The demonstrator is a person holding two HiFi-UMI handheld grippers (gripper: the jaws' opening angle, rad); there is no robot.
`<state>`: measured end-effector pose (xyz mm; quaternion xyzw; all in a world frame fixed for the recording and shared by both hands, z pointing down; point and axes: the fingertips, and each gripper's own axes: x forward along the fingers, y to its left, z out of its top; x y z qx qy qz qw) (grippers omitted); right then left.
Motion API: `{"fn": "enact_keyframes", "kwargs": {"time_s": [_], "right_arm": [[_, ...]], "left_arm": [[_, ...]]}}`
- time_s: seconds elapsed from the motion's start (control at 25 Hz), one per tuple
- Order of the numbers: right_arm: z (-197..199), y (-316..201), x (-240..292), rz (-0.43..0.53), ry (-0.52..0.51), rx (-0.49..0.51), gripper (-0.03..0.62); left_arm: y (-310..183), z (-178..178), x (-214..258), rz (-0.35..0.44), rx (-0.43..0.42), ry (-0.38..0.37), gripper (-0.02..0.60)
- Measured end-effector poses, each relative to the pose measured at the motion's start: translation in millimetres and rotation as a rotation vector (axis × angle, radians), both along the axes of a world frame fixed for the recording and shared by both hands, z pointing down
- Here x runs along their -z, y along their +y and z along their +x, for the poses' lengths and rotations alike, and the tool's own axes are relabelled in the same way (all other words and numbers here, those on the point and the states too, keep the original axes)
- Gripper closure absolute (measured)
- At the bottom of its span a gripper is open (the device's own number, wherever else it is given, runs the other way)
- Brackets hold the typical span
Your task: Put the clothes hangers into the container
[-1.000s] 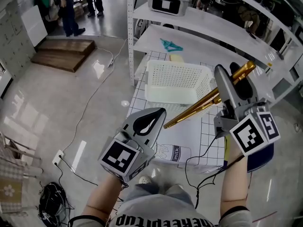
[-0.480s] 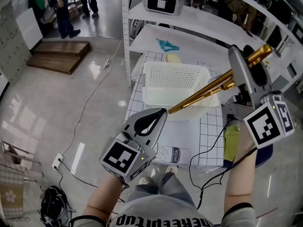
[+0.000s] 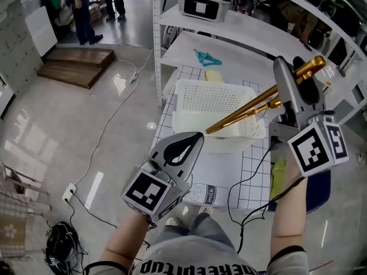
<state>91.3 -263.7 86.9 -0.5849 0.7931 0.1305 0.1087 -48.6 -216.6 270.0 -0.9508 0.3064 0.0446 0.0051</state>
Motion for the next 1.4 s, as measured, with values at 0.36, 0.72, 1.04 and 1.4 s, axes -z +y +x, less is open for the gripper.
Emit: {"fn": "enact_keyframes", "kwargs": {"time_s": [0.36, 0.72, 1.04, 1.4], "right_arm": [[9.8, -40.0, -25.3, -0.051, -0.007, 0.063, 0.333], [10.3, -74.7, -58.6, -0.108, -0.002, 0.156, 0.333], [12.0, -98.3, -92.7, -0.166, 0.007, 0.223, 0.330], [15.3, -124.2, -126.6, -0.211, -0.014, 0.283, 0.327]], "left_arm": [[-18.8, 13.1, -3.0, 0.001, 0.069, -0.017, 0.565], [-38.1, 27.5, -6.5, -0.011, 0.142, -0.024, 0.565], [-49.1, 43.1, -16.3, -0.081, 0.191, -0.032, 0.565], [-63.4, 50.7, -26.1, -0.055, 0.256, -0.040, 0.565]]}}
